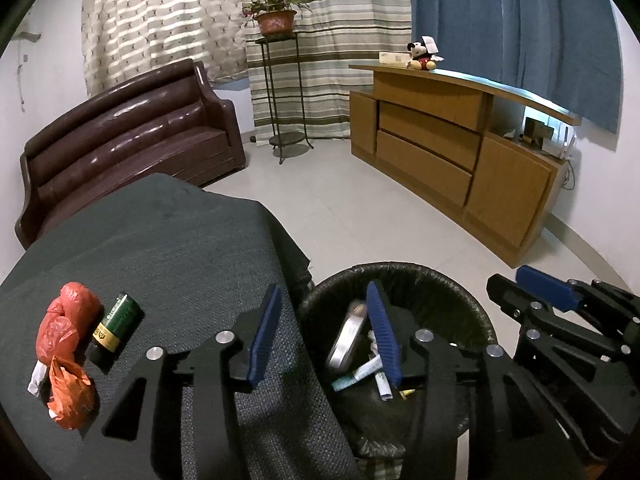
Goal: Collect trash
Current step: 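Carry the box and wrapper over the black bin and open both grippers, then move both grippers back over the remaining trash on the table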
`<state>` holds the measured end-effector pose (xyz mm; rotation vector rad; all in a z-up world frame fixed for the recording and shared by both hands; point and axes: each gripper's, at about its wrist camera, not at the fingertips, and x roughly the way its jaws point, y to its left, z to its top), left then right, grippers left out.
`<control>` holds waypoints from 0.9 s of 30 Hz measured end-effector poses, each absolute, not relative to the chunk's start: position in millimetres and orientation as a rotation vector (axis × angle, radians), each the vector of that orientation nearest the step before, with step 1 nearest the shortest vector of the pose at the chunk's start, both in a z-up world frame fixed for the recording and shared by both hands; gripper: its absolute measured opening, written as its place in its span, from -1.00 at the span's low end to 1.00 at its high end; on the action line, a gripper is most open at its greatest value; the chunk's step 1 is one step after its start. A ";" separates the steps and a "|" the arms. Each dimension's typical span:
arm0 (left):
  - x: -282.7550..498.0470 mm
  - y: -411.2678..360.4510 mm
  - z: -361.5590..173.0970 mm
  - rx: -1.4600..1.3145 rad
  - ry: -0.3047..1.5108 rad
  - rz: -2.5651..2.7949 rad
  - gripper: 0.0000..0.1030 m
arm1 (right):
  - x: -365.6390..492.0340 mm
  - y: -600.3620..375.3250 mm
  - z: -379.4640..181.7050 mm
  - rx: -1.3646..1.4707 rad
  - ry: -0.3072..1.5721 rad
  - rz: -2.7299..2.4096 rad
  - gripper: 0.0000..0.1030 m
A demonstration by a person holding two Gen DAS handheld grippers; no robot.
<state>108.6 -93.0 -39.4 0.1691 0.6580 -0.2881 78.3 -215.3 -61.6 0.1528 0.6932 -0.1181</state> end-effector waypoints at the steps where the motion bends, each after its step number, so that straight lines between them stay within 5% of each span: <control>1: 108.8 -93.7 -40.0 0.167 0.657 -0.287 -0.08 | 78.5 -215.5 -61.4 0.155 0.689 -0.120 -0.27; 9: 108.0 -86.9 -37.1 0.147 0.657 -0.270 0.06 | 72.4 -226.1 -60.3 0.227 0.648 -0.149 0.30; 27: 91.9 -9.5 -22.8 0.129 0.640 -0.123 0.22 | 73.1 -189.3 -60.6 0.198 0.683 -0.098 0.38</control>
